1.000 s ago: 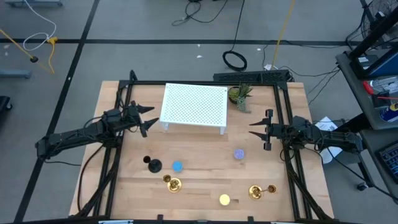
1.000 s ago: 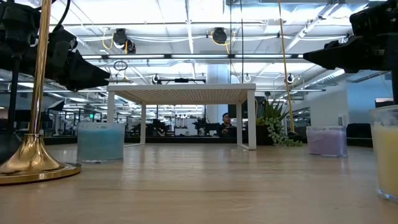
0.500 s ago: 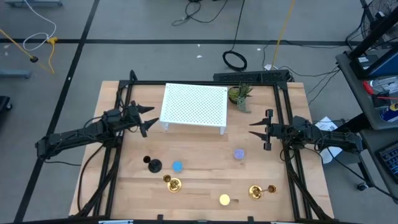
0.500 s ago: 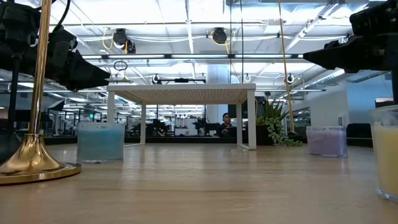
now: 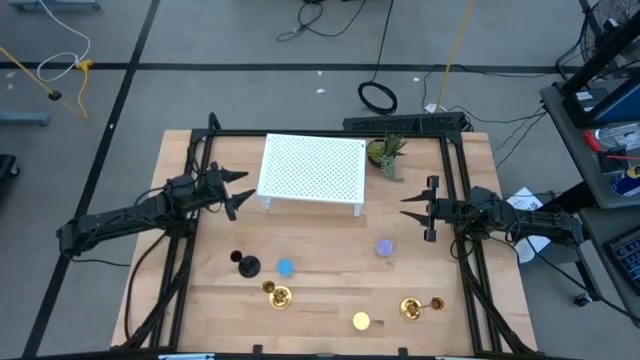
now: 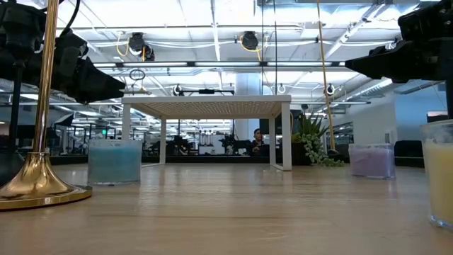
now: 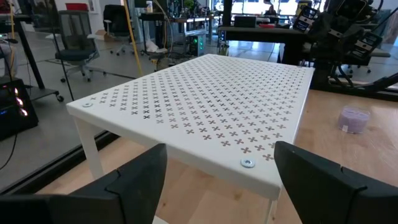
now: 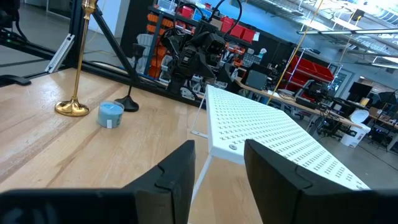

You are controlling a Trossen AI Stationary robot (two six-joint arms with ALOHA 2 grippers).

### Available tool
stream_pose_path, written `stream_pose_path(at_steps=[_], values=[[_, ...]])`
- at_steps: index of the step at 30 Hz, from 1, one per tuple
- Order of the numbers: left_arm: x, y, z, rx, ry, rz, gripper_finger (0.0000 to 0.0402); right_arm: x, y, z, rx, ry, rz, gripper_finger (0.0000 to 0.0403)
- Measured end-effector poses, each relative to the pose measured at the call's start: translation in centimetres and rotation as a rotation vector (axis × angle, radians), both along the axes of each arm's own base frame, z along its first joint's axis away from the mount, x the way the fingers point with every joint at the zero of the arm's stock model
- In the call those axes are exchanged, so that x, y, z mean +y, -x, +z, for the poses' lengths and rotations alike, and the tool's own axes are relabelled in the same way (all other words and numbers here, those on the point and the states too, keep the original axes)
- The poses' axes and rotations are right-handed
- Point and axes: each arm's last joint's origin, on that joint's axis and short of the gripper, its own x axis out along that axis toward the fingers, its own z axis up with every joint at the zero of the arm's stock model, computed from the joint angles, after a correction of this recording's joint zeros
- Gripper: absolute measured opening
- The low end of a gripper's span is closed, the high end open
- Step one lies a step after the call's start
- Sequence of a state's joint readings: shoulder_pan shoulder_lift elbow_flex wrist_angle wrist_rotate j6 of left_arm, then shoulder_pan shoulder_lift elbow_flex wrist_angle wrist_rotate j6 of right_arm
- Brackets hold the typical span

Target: Pick & Place candle stick holders

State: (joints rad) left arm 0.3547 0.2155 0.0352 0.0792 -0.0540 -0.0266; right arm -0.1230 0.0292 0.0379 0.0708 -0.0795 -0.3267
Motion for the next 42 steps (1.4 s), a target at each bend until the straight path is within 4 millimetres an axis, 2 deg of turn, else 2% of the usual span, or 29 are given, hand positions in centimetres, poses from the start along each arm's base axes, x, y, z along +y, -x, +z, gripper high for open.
stream_pose_path(at_steps=[14,18,22,28,30,35,39,42], values=[[0.00,0.00,-0.01,0.000,0.000,0.000,0.0298,0.00,0.00,0.00,0.000,0.000,0.000,0.0134],[0.00,0.00,-0.01,0.004,-0.008,0.000,0.0298,0.00,0.01,0.18,-0.014,0.095,-0.005,0.0134],[0.00,0.00,0.00,0.039,-0.088,-0.010,0.0299,0.00,0.02,0.30,-0.021,0.220,-0.012,0.0134],[0.00,0.00,-0.01,0.048,-0.108,-0.012,0.0298,0.00,0.02,0.30,-0.020,0.238,-0.013,0.0134],[0.00,0.00,-0.01,0.048,-0.109,-0.012,0.0298,0.02,0.01,0.29,-0.023,0.183,-0.006,0.0134],[0.00,0.00,0.00,0.031,-0.070,-0.009,0.0298,0.08,0.01,0.32,-0.037,-0.105,0.016,0.0134],[0.00,-0.02,0.18,-0.025,0.009,0.000,0.0299,0.07,0.02,0.49,-0.056,-0.134,0.017,0.0134],[0.01,-0.05,0.78,-0.090,0.001,0.000,0.0298,0.08,0.06,0.85,-0.093,-0.132,0.020,0.0134]])
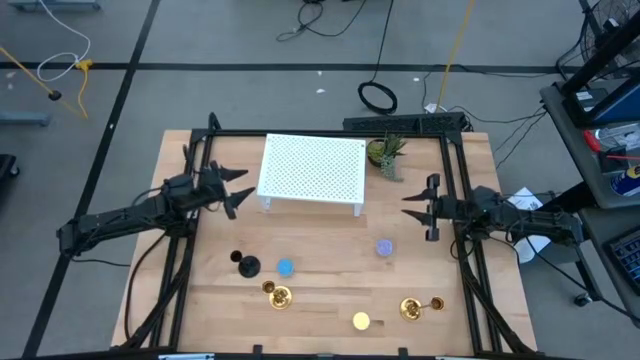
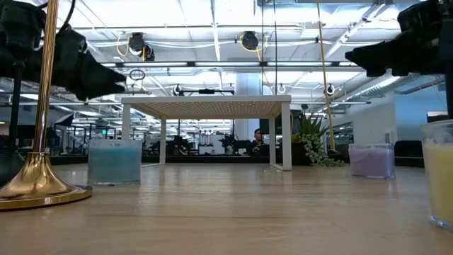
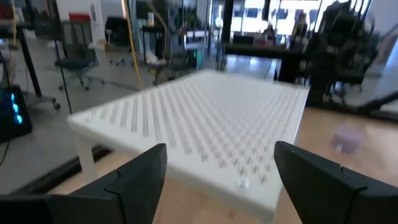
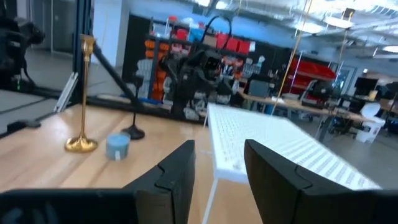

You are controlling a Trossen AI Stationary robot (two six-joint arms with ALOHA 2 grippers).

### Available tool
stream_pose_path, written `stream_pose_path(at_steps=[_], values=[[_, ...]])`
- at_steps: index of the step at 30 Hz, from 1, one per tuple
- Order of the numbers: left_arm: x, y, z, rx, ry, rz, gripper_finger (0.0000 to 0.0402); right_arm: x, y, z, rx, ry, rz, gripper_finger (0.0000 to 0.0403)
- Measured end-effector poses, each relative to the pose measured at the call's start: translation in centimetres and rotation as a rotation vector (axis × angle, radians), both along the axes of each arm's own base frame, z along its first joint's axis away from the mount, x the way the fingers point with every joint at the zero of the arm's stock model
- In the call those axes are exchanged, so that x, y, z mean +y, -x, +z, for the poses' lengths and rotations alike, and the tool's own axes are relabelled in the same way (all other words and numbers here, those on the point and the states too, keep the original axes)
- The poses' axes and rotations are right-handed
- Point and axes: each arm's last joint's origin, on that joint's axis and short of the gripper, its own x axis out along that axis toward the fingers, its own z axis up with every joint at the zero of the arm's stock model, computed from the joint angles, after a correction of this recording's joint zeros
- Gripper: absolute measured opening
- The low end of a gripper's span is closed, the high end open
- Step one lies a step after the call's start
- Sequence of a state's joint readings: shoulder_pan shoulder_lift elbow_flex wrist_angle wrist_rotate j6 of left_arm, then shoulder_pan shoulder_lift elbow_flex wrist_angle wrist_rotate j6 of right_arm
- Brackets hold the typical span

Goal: Pick & Place candle stick holders
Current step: Put the black candle holder on the shelf

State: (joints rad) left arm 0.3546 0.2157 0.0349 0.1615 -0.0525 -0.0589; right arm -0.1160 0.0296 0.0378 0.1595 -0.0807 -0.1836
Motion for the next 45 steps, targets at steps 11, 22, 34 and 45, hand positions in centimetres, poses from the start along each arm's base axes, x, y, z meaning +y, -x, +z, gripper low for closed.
stream_pose_path(at_steps=[11,22,34,45], values=[[0.0,0.1,1.2,-0.135,-0.012,-0.003,0.0298,0.0,0.5,2.0,-0.217,-0.094,0.027,0.0134],[-1.3,-0.2,2.1,-0.210,0.028,-0.333,0.0298,0.0,-0.2,2.0,-0.202,-0.184,0.050,0.0161],[-4.3,0.0,3.4,-0.094,0.045,-0.901,0.0177,0.4,-1.8,2.8,-0.252,-0.129,0.266,0.0185],[-5.3,-0.1,2.4,-0.004,0.091,-0.932,0.0188,0.4,-2.8,1.8,-0.158,-0.142,0.280,0.0181]])
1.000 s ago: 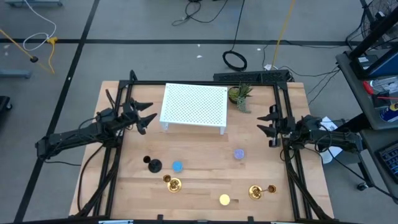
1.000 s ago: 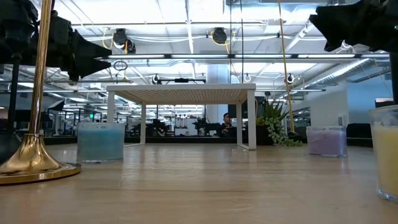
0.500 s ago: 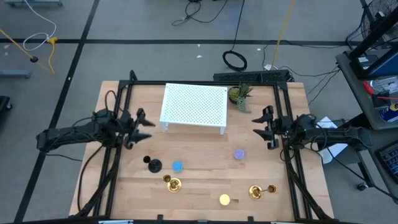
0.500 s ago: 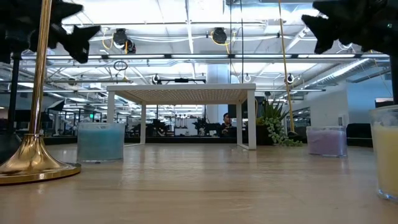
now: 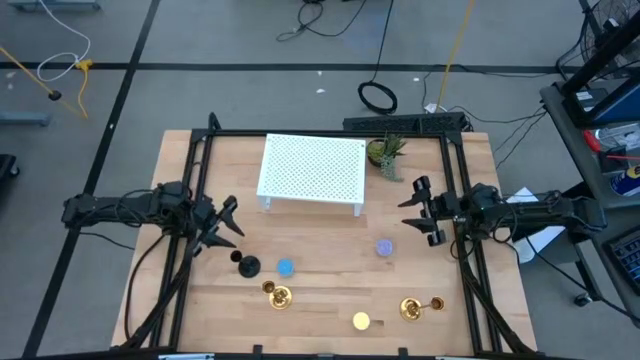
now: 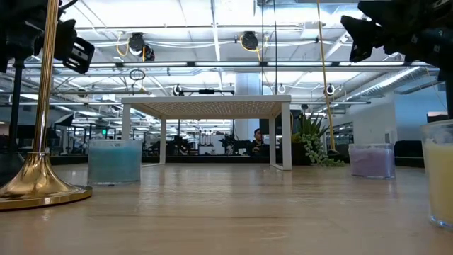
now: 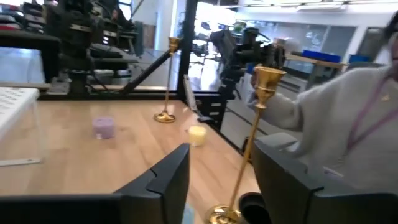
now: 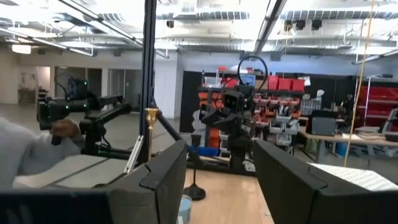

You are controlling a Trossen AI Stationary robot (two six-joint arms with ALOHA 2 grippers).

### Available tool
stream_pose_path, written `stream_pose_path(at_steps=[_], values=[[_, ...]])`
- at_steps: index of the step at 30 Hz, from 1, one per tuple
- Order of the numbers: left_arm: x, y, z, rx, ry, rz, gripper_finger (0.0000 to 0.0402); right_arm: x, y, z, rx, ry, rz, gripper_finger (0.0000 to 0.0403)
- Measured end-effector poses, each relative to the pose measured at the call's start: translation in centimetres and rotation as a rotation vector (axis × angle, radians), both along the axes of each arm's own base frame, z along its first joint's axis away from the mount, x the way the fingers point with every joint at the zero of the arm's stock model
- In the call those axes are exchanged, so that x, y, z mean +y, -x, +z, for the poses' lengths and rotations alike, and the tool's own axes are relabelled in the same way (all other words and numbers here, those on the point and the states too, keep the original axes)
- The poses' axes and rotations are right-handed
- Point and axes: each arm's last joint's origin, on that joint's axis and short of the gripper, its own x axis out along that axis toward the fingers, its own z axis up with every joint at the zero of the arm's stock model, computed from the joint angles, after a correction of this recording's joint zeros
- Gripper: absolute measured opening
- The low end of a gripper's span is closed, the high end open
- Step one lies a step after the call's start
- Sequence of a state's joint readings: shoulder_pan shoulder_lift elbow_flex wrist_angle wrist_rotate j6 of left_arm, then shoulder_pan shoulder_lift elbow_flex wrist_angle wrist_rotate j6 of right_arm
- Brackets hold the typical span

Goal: Pick & Place candle stick holders
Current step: Put the black candle holder on the shelf

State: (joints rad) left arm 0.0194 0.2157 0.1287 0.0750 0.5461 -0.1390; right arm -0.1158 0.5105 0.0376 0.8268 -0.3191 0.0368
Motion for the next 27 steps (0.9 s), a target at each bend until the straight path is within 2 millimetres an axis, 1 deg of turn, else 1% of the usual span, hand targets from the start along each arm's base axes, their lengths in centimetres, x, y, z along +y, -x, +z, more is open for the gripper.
stream_pose_path(at_steps=[5,8,10,13,16,21,27], values=[[-0.7,0.1,-0.2,-0.017,-0.065,-0.072,0.0234,0.0,-0.1,0.0,0.001,0.005,-0.001,0.0179],[-1.2,0.2,-0.5,-0.023,-0.122,-0.115,0.0254,0.0,-0.1,0.2,-0.029,0.024,-0.006,0.0180],[-1.5,0.1,-1.1,-0.005,-0.139,-0.114,0.0263,0.0,0.0,0.4,-0.054,0.028,-0.007,0.0180],[-1.9,0.0,-2.6,0.057,-0.153,-0.119,0.0270,0.0,0.2,0.8,-0.097,0.038,-0.010,0.0177],[-2.2,-0.2,-3.6,0.061,-0.168,-0.096,0.0271,0.0,0.3,1.1,-0.138,0.057,-0.016,0.0174],[-2.3,-0.4,-3.9,0.051,-0.217,-0.038,0.0271,0.1,0.4,1.3,-0.167,0.072,-0.021,0.0175],[-2.5,-0.4,-4.1,0.078,-0.227,-0.050,0.0271,0.0,0.3,1.3,-0.158,0.069,-0.020,0.0172]])
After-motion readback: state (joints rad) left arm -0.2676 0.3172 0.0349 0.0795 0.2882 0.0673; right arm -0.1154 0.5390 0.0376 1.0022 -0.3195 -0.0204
